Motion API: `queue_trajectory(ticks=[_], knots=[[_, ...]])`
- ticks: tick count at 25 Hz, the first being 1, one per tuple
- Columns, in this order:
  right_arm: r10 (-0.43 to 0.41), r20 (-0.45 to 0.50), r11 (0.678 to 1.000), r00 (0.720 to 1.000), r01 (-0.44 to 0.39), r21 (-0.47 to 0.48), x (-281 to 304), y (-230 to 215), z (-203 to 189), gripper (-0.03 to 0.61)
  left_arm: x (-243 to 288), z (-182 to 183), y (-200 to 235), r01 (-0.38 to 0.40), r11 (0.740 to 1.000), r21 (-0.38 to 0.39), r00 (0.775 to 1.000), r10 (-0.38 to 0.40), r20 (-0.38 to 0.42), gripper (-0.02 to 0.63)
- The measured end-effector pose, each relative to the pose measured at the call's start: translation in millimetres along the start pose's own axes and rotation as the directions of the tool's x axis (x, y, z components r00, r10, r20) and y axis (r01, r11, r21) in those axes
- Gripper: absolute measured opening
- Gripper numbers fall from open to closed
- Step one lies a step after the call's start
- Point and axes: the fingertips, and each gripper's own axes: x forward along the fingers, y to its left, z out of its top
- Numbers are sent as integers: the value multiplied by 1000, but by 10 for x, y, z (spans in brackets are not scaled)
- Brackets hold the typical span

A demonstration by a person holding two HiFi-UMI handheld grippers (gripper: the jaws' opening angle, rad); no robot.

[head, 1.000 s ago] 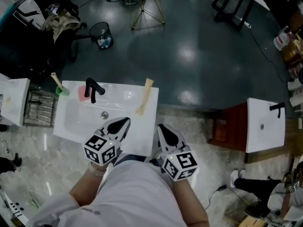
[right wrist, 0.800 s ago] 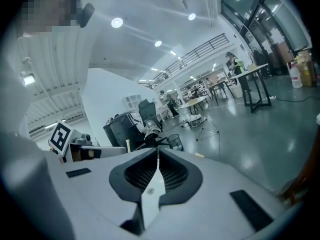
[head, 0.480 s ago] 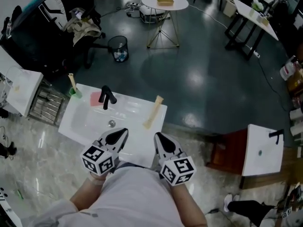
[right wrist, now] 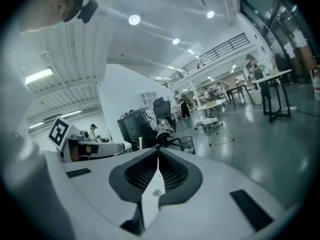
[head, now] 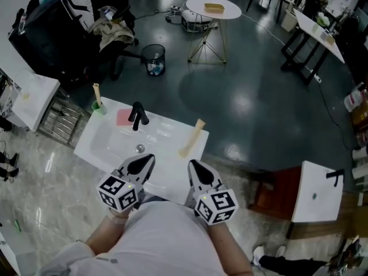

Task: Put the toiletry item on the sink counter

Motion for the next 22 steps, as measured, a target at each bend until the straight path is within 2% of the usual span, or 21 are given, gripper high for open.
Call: queue_trajectory(ticks=[5,22], knots=[[23,7,1000,1000,-23,-9,7,57,12,23,-32,-11,17,-8,1000,-13,1000,8,6,16],[2,11,1000,1000,-2,-6,-44,-36,-46,23,14,-91,17,-14,1000,-23,1000,14,-3,16]])
